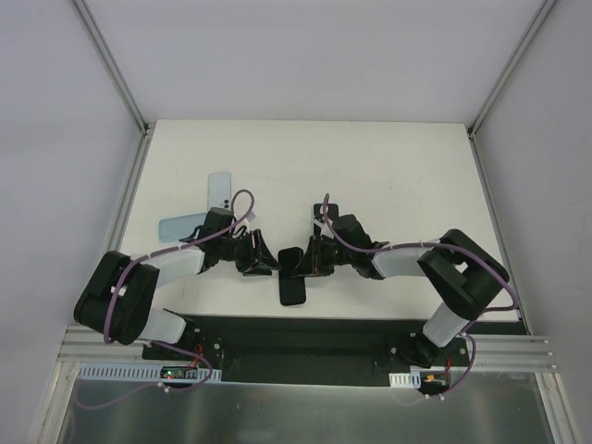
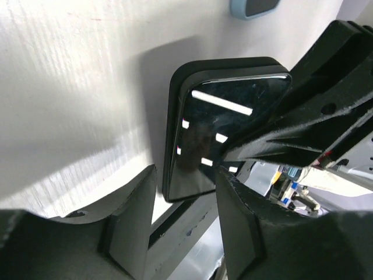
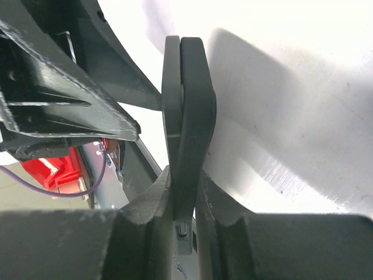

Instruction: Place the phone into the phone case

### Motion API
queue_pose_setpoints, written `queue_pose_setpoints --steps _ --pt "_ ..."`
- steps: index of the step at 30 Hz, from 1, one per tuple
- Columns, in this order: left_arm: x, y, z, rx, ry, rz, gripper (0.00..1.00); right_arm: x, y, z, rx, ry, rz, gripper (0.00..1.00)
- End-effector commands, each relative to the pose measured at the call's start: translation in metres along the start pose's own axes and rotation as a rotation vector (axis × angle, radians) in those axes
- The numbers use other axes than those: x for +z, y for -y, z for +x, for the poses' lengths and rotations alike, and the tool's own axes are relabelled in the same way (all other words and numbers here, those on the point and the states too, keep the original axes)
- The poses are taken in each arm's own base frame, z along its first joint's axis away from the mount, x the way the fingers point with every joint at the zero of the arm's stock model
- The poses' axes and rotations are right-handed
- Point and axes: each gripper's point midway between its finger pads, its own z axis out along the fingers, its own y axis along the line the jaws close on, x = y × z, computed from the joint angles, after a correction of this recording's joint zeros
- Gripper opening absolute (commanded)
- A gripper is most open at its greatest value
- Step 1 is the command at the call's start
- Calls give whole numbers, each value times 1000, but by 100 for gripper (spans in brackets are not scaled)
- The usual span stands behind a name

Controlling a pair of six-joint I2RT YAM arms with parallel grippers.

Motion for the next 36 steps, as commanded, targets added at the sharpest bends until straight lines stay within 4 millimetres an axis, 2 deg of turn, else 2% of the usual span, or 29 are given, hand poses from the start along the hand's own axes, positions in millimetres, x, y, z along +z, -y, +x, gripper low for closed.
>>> queue_pose_setpoints --steps 1,3,5,9,15,21,25,29,33,36 --pt "-20 12 -3 89 63 35 47 -21 -29 -9 -220 25 -54 8" --pt "-32 28 -3 152 98 80 56 -29 -33 -7 -303 29 -67 7" --pt "-45 46 -3 238 134 137 65 -42 -46 -1 -356 26 -120 7" --pt "-62 71 1 348 170 219 72 -63 -72 6 -415 15 -231 6" --pt "-81 110 18 453 155 434 74 -99 -121 25 -475 -10 -438 6" --pt "-90 127 31 489 126 551 73 -116 -140 37 -489 -17 -502 8" --pt "-89 129 37 473 102 577 65 -117 -153 47 -505 -30 -535 9" --pt "-93 134 43 461 98 620 50 -113 -160 53 -511 -38 -548 9" --pt "-95 140 53 464 73 651 42 -110 -168 56 -479 -38 -573 8" --pt "-97 142 57 464 62 662 24 -105 -168 59 -475 -59 -572 9"
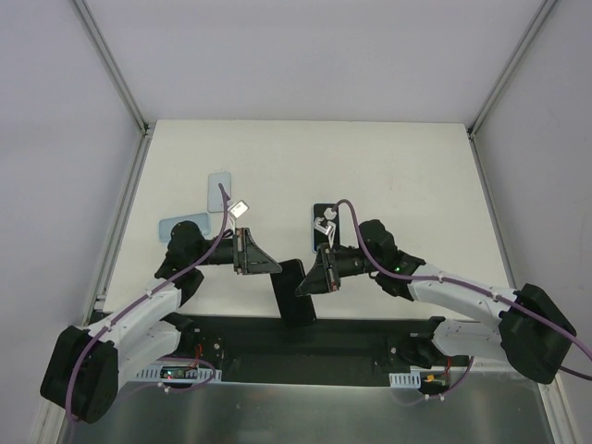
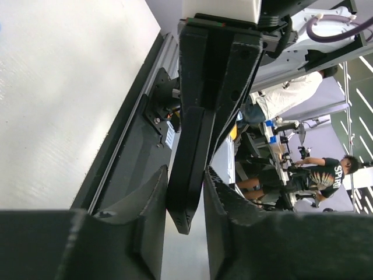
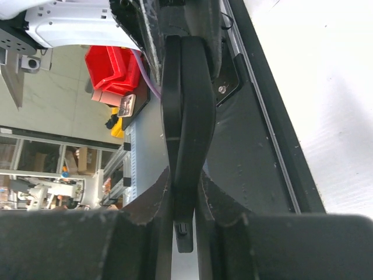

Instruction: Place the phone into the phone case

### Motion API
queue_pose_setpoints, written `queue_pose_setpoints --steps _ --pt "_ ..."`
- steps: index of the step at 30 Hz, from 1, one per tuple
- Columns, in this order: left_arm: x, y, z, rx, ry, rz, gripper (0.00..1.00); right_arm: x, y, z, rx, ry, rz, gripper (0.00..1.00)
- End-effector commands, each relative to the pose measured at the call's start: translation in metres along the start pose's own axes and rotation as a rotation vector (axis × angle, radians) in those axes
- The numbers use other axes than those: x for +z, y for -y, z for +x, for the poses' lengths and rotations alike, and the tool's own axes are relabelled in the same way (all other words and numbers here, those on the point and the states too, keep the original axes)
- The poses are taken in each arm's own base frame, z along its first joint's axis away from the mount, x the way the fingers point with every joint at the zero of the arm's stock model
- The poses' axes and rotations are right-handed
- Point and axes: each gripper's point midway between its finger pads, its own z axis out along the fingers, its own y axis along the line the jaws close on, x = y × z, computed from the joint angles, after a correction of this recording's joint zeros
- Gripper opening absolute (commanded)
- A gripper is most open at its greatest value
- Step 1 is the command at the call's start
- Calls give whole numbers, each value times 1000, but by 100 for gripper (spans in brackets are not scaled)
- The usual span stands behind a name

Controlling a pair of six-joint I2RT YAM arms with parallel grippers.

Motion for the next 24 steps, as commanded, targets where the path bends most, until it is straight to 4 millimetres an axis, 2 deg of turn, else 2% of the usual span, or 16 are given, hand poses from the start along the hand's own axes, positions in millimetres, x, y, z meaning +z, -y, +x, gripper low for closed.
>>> queue_pose_setpoints --steps 1,2,3,4,11,14,15,16,18,19,21,24 --pt "0 17 -1 59 13 57 19 6 -37 -16 -111 36 -136 9" --pt "-1 19 0 59 8 61 16 7 -36 -15 -110 34 -135 9" --pt "-1 19 0 57 8 59 6 7 -33 -13 -111 36 -129 9" --pt "-1 17 1 43 4 49 0 7 -33 -14 -111 40 -127 10" --pt "0 6 3 17 -1 -4 0 10 -27 -18 -67 54 -101 20" --pt "-2 2 3 19 8 -35 2 11 -23 -23 -53 78 -78 12" --pt "-2 4 2 30 20 -40 9 11 -23 -24 -55 84 -77 9" --pt "-3 3 1 35 23 -47 27 9 -23 -25 -54 88 -75 8" --pt "-4 6 -1 36 33 -58 46 7 -24 -26 -61 91 -80 6" --pt "-4 7 -2 38 38 -62 62 5 -25 -28 -70 99 -82 5" --pt "-5 10 -3 53 45 -61 68 1 -30 -30 -100 114 -90 5" --pt "-4 7 -6 58 54 -72 72 -4 -35 -34 -117 130 -98 5"
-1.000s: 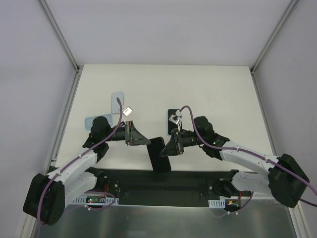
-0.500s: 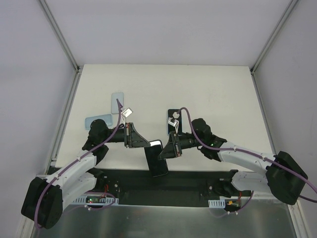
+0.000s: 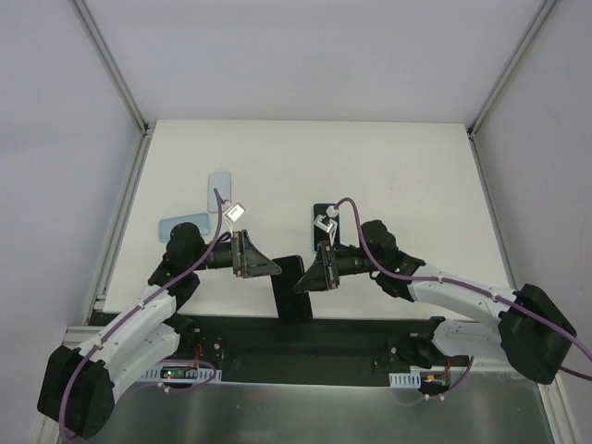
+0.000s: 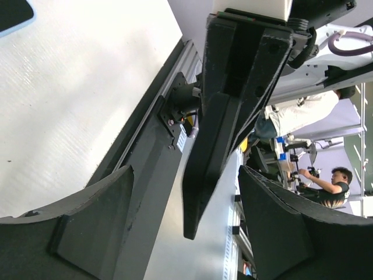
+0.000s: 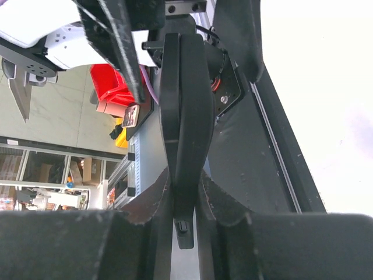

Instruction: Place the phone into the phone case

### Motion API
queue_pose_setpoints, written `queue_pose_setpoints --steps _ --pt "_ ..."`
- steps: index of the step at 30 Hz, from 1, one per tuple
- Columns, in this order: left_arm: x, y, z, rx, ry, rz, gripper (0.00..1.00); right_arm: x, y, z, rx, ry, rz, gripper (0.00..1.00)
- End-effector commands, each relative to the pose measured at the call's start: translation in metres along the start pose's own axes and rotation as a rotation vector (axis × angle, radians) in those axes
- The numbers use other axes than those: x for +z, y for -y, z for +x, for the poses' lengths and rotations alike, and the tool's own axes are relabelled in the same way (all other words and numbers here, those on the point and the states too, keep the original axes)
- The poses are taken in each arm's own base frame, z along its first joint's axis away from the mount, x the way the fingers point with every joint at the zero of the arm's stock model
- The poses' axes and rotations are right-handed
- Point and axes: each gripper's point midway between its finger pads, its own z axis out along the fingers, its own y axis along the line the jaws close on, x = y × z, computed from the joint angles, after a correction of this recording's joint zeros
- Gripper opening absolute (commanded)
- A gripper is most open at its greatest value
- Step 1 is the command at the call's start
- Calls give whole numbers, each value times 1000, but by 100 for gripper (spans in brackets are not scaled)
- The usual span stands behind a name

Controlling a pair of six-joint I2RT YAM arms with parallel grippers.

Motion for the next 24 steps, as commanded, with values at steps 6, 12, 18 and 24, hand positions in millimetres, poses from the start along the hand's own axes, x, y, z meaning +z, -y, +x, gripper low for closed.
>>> queue_pose_setpoints --steps 6,12,18,24 --pt "6 24 -22 81 38 67 65 -7 -38 -32 -142 80 -116 6" --pt "10 30 -29 78 45 106 17 -5 -33 -32 -136 65 -112 14" --pt "14 19 -27 46 4 87 0 -4 -26 -45 -104 78 -95 30" --pt "19 12 -31 51 -40 60 0 -6 -13 -68 -54 116 -61 42"
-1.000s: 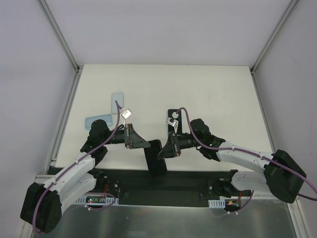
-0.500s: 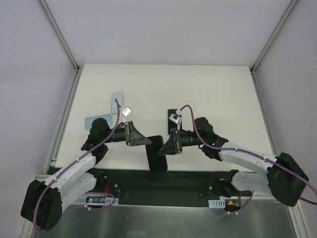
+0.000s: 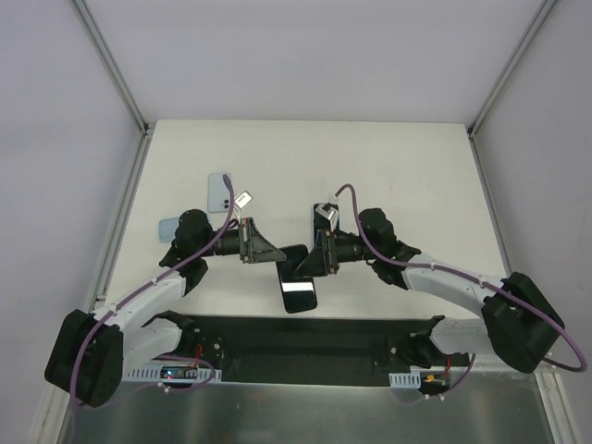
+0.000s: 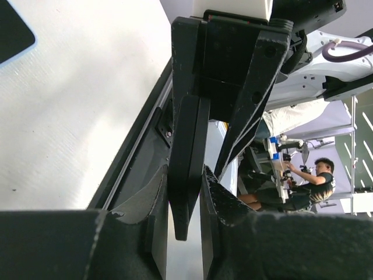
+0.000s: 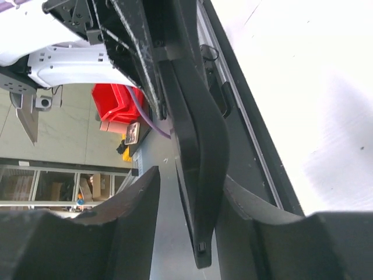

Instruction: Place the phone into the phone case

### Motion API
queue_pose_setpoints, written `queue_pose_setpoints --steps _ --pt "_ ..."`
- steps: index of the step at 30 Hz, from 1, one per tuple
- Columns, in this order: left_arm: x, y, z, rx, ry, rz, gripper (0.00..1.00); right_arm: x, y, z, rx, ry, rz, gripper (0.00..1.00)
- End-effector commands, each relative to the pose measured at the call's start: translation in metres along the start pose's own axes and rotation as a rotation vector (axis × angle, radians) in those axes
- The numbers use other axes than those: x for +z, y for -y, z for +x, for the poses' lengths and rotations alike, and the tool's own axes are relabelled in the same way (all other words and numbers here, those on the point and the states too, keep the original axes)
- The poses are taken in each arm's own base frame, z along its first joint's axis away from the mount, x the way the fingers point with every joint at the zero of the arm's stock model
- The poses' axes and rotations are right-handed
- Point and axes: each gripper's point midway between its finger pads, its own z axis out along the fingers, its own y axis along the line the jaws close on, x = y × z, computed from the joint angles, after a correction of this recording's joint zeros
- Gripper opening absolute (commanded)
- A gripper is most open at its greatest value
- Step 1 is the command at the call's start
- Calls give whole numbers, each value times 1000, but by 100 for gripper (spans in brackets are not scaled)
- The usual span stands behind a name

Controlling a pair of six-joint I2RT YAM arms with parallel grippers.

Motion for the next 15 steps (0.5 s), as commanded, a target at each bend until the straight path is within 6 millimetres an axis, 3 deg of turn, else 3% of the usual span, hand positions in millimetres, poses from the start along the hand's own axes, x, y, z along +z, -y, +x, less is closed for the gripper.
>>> queue_pose_setpoints --steps 1,2,5,6,10,15 --pt "4 15 -10 87 -38 32 0 -4 -25 -45 -93 96 -75 37" --pt "5 14 -10 84 -44 25 0 -6 -25 -47 -92 98 -76 25" --pt "8 12 -15 80 -56 14 2 -12 -22 -55 -93 109 -83 11" --pt "9 10 -17 70 -59 7 22 -14 -21 -57 -91 115 -82 9" --pt "11 16 -30 83 -47 14 61 -30 -17 -78 -84 176 -66 6" --pt "12 15 -31 115 -56 34 71 -42 -26 -104 -107 231 -70 5"
